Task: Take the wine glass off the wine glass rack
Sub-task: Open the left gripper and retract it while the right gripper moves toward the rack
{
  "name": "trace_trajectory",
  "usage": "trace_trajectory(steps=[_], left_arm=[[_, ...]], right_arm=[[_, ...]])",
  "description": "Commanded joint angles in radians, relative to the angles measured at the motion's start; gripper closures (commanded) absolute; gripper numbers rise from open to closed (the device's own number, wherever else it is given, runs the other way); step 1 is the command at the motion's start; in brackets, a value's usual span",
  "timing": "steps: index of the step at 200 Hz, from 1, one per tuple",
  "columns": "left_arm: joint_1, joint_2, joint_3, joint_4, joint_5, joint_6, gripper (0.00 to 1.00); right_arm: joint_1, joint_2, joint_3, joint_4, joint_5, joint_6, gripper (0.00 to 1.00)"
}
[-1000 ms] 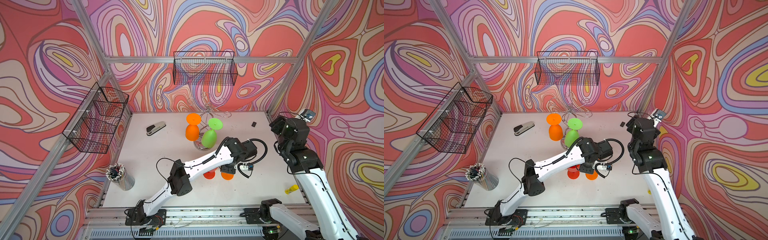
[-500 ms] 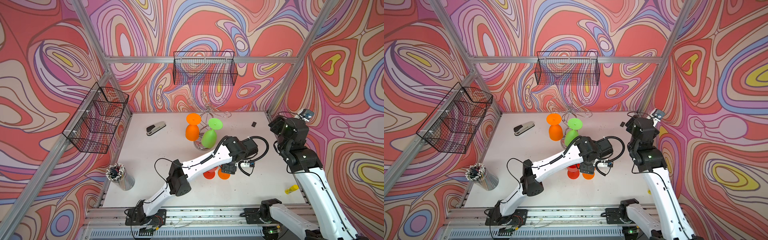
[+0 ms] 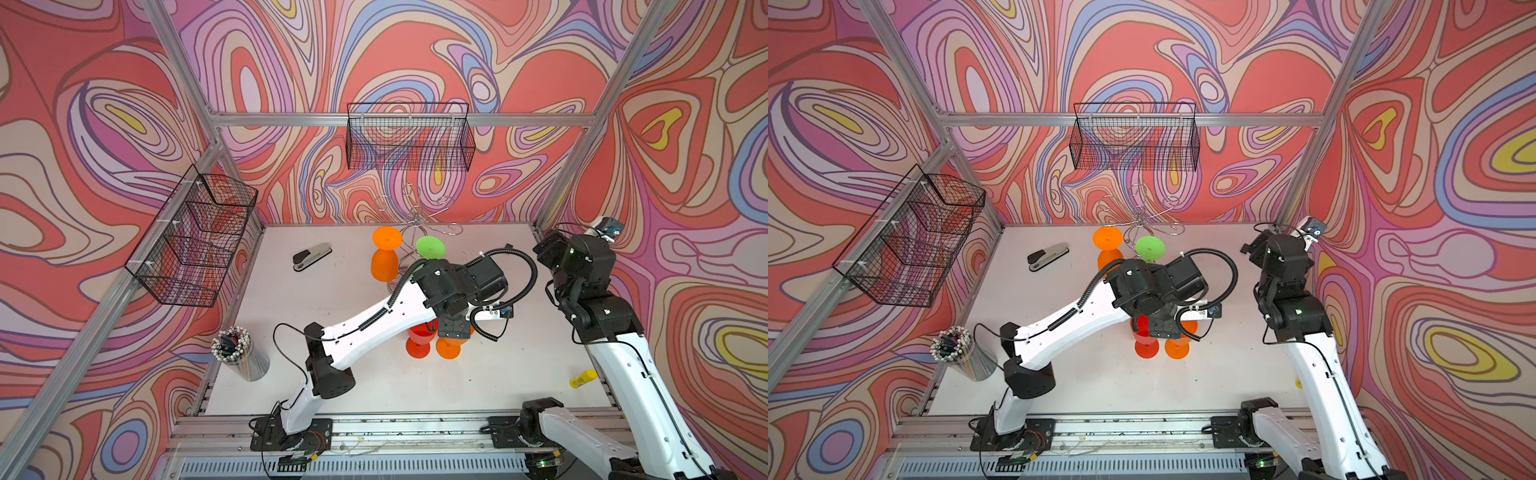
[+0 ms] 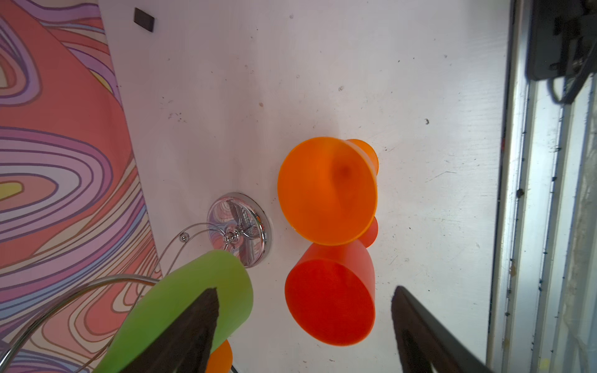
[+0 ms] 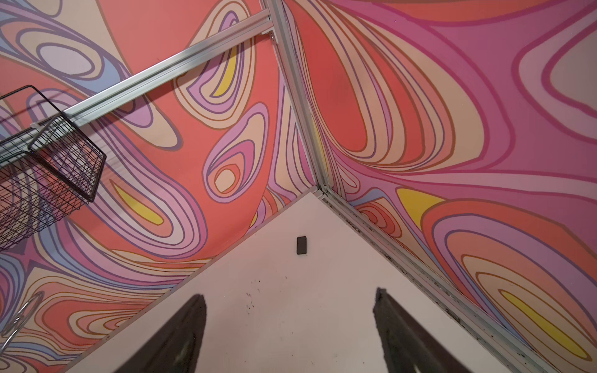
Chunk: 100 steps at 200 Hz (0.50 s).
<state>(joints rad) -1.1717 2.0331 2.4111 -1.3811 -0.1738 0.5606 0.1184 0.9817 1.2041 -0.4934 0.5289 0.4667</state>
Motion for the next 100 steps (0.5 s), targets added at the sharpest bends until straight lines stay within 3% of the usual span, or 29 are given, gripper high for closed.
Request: trace_trajectory(steps=[1,18,35,62,100], left_arm=[[-0.003,-0.144,-0.093,0.144,0.032,-0.031,0.16],[0.010,-0.288,-0.229,0.318,0.046,-0.077,0.16],[0.063,-0.446,-0.377,0.490,0.157,-0.171,0.16],[0.212,-0.689,-0.642,0.792,0.311,-0.393,0.16],[0.426,-0.920,-0.913,1.072,0.326,-0.670,0.15]], right_arm=[[-0.003,-0.021,0.012,-0.015,-0.055,0.020,0.14],[-0.005,-0.033,0.008,0.009,-0.158,0.020,0.14],[-0.006,-0.023,0.024,0.018,-0.317,0.011,0.15],[-0.005,0.021,0.063,0.016,-0.548,0.040,0.16],[-0.004,0.073,0.086,0.065,-0.847,0.124,0.18]])
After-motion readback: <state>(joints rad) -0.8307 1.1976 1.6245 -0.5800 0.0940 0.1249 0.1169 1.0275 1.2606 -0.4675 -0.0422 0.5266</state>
